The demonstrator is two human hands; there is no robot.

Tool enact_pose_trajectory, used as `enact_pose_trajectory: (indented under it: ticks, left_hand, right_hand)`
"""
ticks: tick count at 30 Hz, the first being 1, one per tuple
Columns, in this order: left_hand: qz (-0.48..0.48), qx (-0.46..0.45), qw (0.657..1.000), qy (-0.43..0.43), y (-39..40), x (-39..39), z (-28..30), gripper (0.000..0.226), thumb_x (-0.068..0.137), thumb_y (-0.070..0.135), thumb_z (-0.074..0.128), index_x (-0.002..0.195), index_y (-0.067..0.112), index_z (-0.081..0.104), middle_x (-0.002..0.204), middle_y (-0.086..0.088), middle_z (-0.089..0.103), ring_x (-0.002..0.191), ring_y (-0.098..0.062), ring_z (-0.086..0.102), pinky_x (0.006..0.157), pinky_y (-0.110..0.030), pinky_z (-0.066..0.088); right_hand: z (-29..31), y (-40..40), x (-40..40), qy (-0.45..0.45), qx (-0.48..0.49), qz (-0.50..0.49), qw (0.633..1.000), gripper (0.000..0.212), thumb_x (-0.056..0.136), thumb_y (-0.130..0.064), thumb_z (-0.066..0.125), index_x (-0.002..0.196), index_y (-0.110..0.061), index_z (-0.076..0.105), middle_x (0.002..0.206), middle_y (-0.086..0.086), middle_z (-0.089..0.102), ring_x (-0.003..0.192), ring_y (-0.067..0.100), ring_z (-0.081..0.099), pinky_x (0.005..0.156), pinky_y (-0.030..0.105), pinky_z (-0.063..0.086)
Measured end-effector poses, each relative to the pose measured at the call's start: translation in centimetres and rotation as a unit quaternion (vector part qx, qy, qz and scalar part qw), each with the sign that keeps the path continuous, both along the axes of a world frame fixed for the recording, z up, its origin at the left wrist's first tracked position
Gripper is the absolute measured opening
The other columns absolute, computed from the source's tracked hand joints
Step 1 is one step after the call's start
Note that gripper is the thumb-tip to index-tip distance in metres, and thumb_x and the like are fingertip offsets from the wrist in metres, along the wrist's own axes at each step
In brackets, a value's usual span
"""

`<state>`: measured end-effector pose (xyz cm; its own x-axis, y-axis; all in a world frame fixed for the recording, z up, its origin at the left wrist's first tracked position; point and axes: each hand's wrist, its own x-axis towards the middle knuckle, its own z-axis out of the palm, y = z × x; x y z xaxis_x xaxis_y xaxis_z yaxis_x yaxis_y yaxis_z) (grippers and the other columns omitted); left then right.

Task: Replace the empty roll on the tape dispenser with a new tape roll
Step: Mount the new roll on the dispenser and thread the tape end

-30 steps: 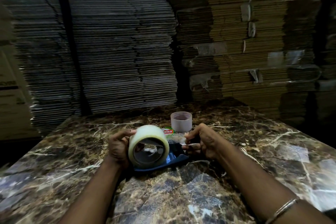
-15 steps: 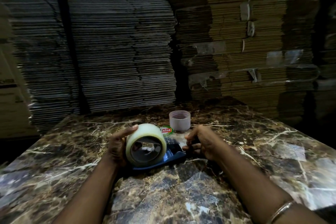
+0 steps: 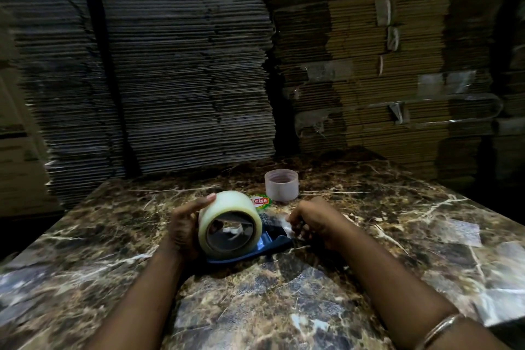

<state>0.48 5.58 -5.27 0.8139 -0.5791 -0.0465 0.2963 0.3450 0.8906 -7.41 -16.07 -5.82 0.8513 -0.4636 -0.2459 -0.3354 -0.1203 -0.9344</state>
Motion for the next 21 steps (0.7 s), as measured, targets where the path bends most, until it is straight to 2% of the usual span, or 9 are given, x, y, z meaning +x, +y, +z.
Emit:
enact_pose_trajectory:
  ticks: [3,4,6,7,11,15,19,21]
  left_hand:
    - [0.004,0.001,1.0,-0.002,-0.1,0.2,-0.1,0.052,0.024,0.032,0.089,0.065,0.003,0.077,0.063,-0.014,0.071,0.054,-0.027,0.068,0.057,-0.03,0.057]
    - [0.007,0.005,1.0,-0.004,-0.2,0.3,-0.1,0.05,0.028,0.033,0.088,0.065,0.003,0.077,0.063,-0.014,0.071,0.054,-0.027,0.067,0.058,-0.03,0.056]
    - [0.012,-0.005,1.0,-0.004,-0.2,0.1,-0.1,0.031,0.053,0.032,0.074,0.063,0.002,0.076,0.062,-0.015,0.071,0.052,-0.028,0.067,0.056,-0.029,0.057]
    - [0.013,-0.007,1.0,-0.001,-0.2,0.1,0.0,0.03,0.061,0.029,0.064,0.061,0.001,0.076,0.06,-0.016,0.071,0.051,-0.028,0.068,0.053,-0.029,0.058]
    - [0.012,-0.008,1.0,-0.012,-0.3,-0.2,0.1,0.031,0.065,0.025,0.058,0.057,0.0,0.075,0.057,-0.016,0.07,0.048,-0.027,0.067,0.047,-0.028,0.056]
    - [0.016,-0.013,1.0,-0.012,-0.4,0.1,-0.2,0.048,0.087,0.021,0.045,0.056,0.001,0.075,0.058,-0.016,0.071,0.048,-0.027,0.068,0.047,-0.027,0.056]
    - [0.012,-0.01,1.0,-0.019,-0.3,0.3,-0.3,0.037,0.077,0.024,0.053,0.062,0.0,0.076,0.061,-0.017,0.072,0.051,-0.028,0.069,0.051,-0.03,0.058]
    - [0.012,-0.009,1.0,-0.021,-0.2,0.3,-0.2,0.033,0.061,0.03,0.07,0.07,-0.001,0.077,0.067,-0.019,0.073,0.058,-0.031,0.07,0.058,-0.033,0.06]
  right_hand:
    - [0.0,-0.1,-0.1,0.002,-0.016,0.003,1.0,0.007,0.077,-0.002,0.062,0.071,0.001,0.064,0.064,0.016,0.063,0.038,0.017,0.048,0.038,0.019,0.034]
    - [0.1,-0.1,-0.1,0.002,-0.019,0.006,1.0,0.007,0.078,-0.002,0.063,0.073,0.002,0.064,0.065,0.016,0.064,0.039,0.017,0.049,0.038,0.018,0.034]
    - [0.1,-0.2,-0.2,0.001,-0.029,0.007,1.0,0.007,0.078,-0.003,0.068,0.075,0.003,0.065,0.068,0.016,0.066,0.04,0.017,0.053,0.039,0.018,0.037]
    - [0.0,-0.2,-0.3,-0.002,-0.038,0.005,0.999,0.009,0.076,-0.004,0.071,0.074,0.003,0.066,0.068,0.016,0.067,0.042,0.018,0.055,0.04,0.019,0.038]
    - [-0.4,-0.8,-0.3,-0.009,-0.105,-0.006,0.994,0.019,0.07,-0.013,0.081,0.076,-0.001,0.067,0.066,0.011,0.064,0.054,0.02,0.06,0.05,0.025,0.045]
    - [-0.8,-0.9,-0.4,-0.005,-0.146,0.002,0.989,0.032,0.069,-0.015,0.085,0.065,-0.013,0.053,0.062,0.005,0.059,0.055,0.019,0.057,0.051,0.025,0.043]
    - [-1.0,-0.7,-0.3,-0.016,-0.193,-0.01,0.981,0.031,0.067,-0.023,0.086,0.07,-0.014,0.056,0.067,0.007,0.064,0.061,0.022,0.062,0.054,0.028,0.047]
    - [-1.0,-0.6,-0.4,-0.014,-0.211,-0.004,0.977,0.029,0.067,-0.022,0.085,0.071,-0.015,0.057,0.071,0.008,0.065,0.066,0.023,0.064,0.058,0.031,0.049]
